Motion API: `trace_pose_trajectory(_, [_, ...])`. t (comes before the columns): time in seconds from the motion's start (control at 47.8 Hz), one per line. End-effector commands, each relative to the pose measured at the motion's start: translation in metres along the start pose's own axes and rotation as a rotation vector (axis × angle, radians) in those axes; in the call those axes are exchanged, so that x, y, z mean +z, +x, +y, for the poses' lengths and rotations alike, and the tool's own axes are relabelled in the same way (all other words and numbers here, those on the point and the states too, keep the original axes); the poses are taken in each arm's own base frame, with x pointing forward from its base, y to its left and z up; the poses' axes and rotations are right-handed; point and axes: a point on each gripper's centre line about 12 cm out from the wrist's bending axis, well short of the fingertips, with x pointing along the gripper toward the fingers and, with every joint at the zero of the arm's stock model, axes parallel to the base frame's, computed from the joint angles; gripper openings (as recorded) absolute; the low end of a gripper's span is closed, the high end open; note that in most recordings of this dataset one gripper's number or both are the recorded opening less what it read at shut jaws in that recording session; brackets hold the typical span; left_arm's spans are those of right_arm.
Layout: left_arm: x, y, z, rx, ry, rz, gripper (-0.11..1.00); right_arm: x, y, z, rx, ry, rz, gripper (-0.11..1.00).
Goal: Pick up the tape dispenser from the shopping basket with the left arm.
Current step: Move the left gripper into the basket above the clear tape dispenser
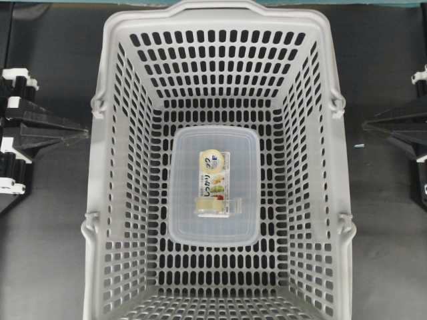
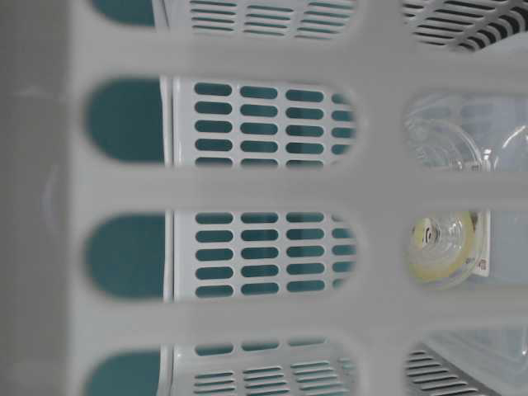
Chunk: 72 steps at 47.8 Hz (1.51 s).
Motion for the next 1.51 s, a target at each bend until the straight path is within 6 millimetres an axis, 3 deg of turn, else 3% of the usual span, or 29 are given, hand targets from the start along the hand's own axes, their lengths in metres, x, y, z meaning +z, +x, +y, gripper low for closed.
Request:
trace_pose_trajectory(0.0, [0.019, 0.01, -0.006, -0.033, 0.017, 0.0, 0.06, 0.007, 0.002, 0.002, 0.009, 0.012, -0.02, 0.0])
trace_pose_trajectory(0.084, [0.029, 0.021, -0.009, -0.043, -0.007, 0.069, 0.0, 0.007, 0.001, 0.002, 0.008, 0.017, -0.017, 0.0])
trace_pose_trajectory(0.335, [0.051, 0.065, -0.024, -0.083, -0.015, 0.353, 0.0, 0.009, -0.002, 0.002, 0.01, 0.067, -0.015, 0.0])
trace_pose_trajectory(0.628, [0.045, 0.13, -0.035, -0.089, 0.018, 0.634, 0.0, 0.002, -0.002, 0.0, 0.0, 0.075, 0.043, 0.02])
trace_pose_trajectory(0.753, [0.035, 0.157, -0.041, -0.092, 0.028, 0.744, 0.0, 0.001, -0.002, 0.0, 0.0, 0.077, 0.051, 0.2])
trace_pose_trajectory(0.9, [0.025, 0.178, -0.045, -0.091, 0.04, 0.835, 0.0, 0.002, -0.002, 0.0, 0.0, 0.075, 0.049, 0.54])
trace_pose_trajectory(0.983, [0.018, 0.186, -0.046, -0.09, 0.043, 0.877, 0.0, 0.001, -0.003, 0.0, 0.0, 0.075, 0.051, 0.69])
trace_pose_trajectory(1.297, [-0.011, 0.205, -0.055, -0.094, 0.039, 0.966, 0.01, 0.0, -0.003, 0.001, 0.003, 0.071, 0.055, 0.69])
trace_pose_trajectory(1.381, [-0.019, 0.208, -0.057, -0.091, 0.031, 0.985, 0.18, 0.0, -0.003, 0.001, 0.004, 0.072, 0.054, 0.69])
trace_pose_trajectory(1.486, [-0.029, 0.212, -0.063, -0.094, 0.03, 1.015, 0.5, 0.0, -0.003, 0.002, 0.009, 0.071, 0.053, 0.69])
